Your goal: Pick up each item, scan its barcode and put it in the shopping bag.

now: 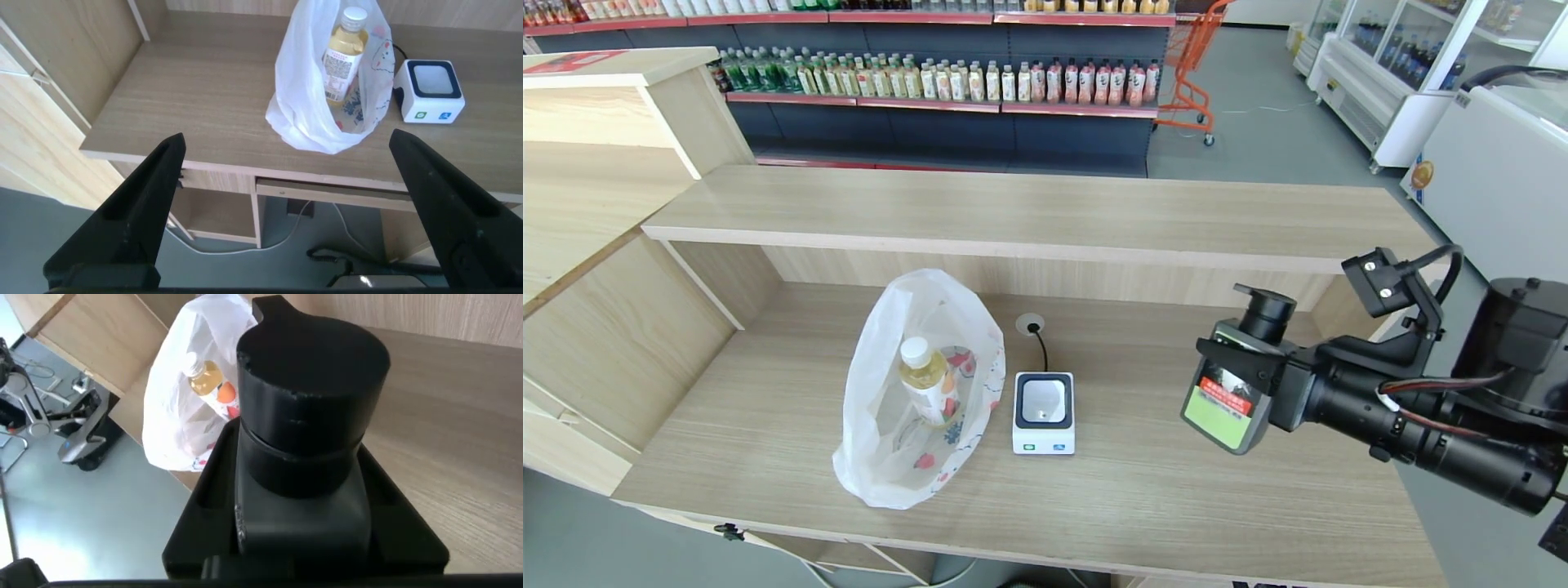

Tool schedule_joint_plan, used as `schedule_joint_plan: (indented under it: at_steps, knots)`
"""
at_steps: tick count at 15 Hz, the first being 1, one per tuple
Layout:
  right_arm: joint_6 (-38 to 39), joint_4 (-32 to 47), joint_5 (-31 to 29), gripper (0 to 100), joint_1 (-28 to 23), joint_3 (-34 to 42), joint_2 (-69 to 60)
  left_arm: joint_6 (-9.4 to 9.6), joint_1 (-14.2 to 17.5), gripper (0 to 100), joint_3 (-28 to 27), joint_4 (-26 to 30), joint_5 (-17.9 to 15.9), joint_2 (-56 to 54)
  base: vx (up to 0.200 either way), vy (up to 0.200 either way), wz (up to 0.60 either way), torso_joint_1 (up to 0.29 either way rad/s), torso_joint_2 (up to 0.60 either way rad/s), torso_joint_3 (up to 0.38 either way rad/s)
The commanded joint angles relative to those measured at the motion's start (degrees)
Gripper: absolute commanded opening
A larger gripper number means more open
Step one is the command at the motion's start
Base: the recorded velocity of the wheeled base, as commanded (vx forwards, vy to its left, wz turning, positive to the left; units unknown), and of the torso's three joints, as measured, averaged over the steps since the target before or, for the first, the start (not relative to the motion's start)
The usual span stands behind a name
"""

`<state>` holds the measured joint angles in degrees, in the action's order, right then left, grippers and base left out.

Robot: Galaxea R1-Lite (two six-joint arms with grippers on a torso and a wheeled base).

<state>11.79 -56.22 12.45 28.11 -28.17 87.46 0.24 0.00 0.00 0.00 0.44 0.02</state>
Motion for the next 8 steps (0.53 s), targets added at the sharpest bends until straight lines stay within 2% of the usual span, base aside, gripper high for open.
schedule_joint_plan:
  at_steps: [1, 2, 8]
  knots:
    - [1.22, -0.03, 0.03, 0, 0.01, 0.84, -2.11, 0.02, 0.0, 100, 0.0, 0.0, 0.0, 0.06, 0.0, 0.0, 0.0, 0.0, 0.0, 0.0]
    - [2.89, 0.32, -0.05, 0, 0.01, 0.66, -2.47, 0.11, 0.0, 100, 0.0, 0.0, 0.09, -0.02, 0.0, 0.0, 0.0, 0.0, 0.0, 0.0]
    - [6.67, 2.7, -0.05, 0, -0.16, 0.49, -4.31, 0.02, 0.0, 100, 0.0, 0.0, 0.0, -0.02, 0.0, 0.2, 0.0, 0.002, 0.0, 0.001]
